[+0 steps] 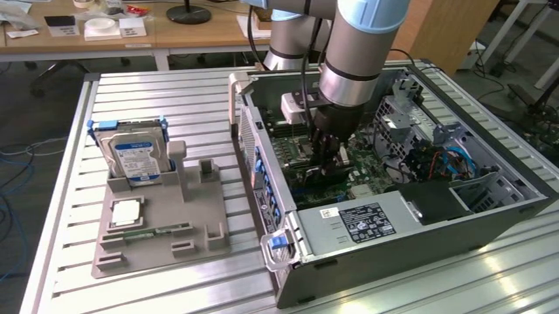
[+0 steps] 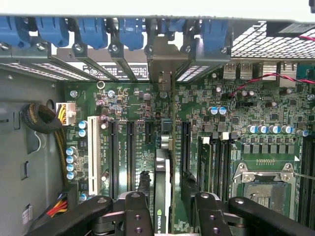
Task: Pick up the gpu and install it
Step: 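Insert the gpu into the slot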
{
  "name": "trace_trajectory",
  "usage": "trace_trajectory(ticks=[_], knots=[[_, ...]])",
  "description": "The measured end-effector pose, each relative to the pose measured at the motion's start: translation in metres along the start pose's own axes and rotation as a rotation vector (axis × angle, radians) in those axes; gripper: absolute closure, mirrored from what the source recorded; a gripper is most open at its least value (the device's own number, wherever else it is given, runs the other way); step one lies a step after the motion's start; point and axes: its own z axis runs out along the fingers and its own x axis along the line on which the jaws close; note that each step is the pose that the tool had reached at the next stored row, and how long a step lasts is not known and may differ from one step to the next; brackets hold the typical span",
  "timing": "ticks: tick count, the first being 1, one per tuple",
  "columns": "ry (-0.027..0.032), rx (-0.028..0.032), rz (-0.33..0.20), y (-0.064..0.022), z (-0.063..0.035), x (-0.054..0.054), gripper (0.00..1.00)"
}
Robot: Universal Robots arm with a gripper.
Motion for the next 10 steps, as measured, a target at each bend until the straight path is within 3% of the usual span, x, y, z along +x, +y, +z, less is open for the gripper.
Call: trace_trajectory(ticks=[4,7,10], knots=[[0.0001,0.0000,0.000,0.0000,0.0000,0.0000,0.62],[0.0004,-0.0001,0.000,0.0000,-0.0001,0.0001,0.74],[0.0002,-0.0001,0.000,0.0000,-0.0001,0.0000,0.74]])
